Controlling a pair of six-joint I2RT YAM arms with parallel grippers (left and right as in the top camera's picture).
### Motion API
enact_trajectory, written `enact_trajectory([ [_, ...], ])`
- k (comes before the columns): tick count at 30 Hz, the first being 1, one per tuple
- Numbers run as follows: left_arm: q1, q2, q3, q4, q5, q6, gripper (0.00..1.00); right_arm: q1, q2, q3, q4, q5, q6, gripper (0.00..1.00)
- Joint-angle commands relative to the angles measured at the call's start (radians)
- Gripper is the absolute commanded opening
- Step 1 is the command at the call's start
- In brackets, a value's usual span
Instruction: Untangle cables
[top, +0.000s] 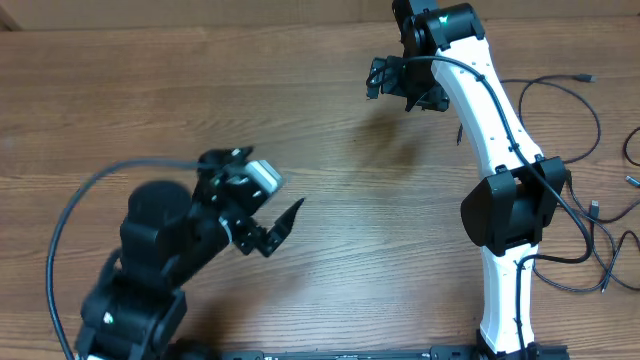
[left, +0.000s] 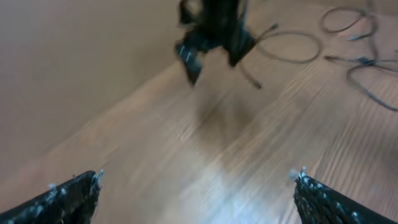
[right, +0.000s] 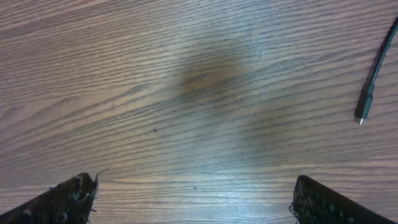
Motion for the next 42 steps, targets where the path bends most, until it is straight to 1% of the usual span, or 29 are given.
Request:
enact_trajectory([
  [1,0.06,-0.117,-0.171,0.094,-0.006,-0.14,1.0,-0.003,-0.033,0.026,0.001,0.002,0.0,1.0],
  [8,0.147,-0.364,-0.452,0.298,-0.016,-0.303,1.0,-0.003,-0.033,0.026,0.001,0.002,0.0,1.0],
  [10,0.17,-0.449,-0.542,0.376,-0.054,-0.389,1.0,-0.003,-0.033,0.026,0.001,0.002,0.0,1.0],
  [13,0.192,-0.536,-0.63,0.454,-0.08,-0.441,1.0,-0.003,-0.033,0.026,0.001,0.002,0.0,1.0],
  [16,0.236,-0.664,-0.742,0.529,-0.128,-0.538,1.0,-0.003,-0.033,0.026,0.001,0.002,0.0,1.0],
  [18,0.254,-0.718,-0.785,0.55,-0.152,-0.565,1.0,-0.003,-0.033,0.026,0.001,0.002,0.0,1.0],
  [21,0.277,-0.781,-0.845,0.611,-0.177,-0.57,1.0,-0.003,-0.033,0.026,0.001,0.002,0.0,1.0],
  [25,0.308,-0.785,-0.916,0.741,-0.212,-0.582,1.0,-0.003,-0.033,0.026,0.001,0.002,0.0,1.0],
  [27,0.348,-0.785,-0.968,0.802,-0.248,-0.613,1.0,-0.003,-0.033,0.026,0.001,0.002,0.0,1.0],
  [29,0.377,-0.785,-0.976,0.769,-0.275,-0.614,1.0,-0.003,-0.033,0.026,0.001,0.002,0.0,1.0],
  [32,0.388,-0.785,-0.976,0.686,-0.386,-0.614,1.0,-0.003,-0.033,0.026,0.001,0.002,0.0,1.0],
  [34,0.388,-0.785,-0.976,0.571,-0.459,-0.611,1.0,-0.003,-0.033,0.026,0.001,0.002,0.0,1.0],
  [35,0.388,-0.785,-0.976,0.527,-0.471,-0.588,1.0,-0.003,-0.033,0.026,0.001,0.002,0.0,1.0],
  [36,0.388,-0.785,-0.976,0.534,-0.453,-0.524,1.0,-0.003,-0.033,0.026,0.001,0.002,0.0,1.0],
  [37,0.388,-0.785,-0.975,0.529,-0.422,-0.415,1.0,-0.003,-0.033,0.026,0.001,0.002,0.0,1.0],
  [38,0.388,-0.785,-0.975,0.527,-0.409,-0.367,1.0,-0.003,-0.033,0.026,0.001,0.002,0.0,1.0],
  [39,0.388,-0.785,-0.975,0.527,-0.409,-0.345,1.0,-0.003,-0.033,0.026,0.001,0.002,0.0,1.0],
  [42,0.388,-0.785,-0.975,0.526,-0.395,-0.352,1.0,-0.003,-0.033,0.026,0.001,0.002,0.0,1.0],
])
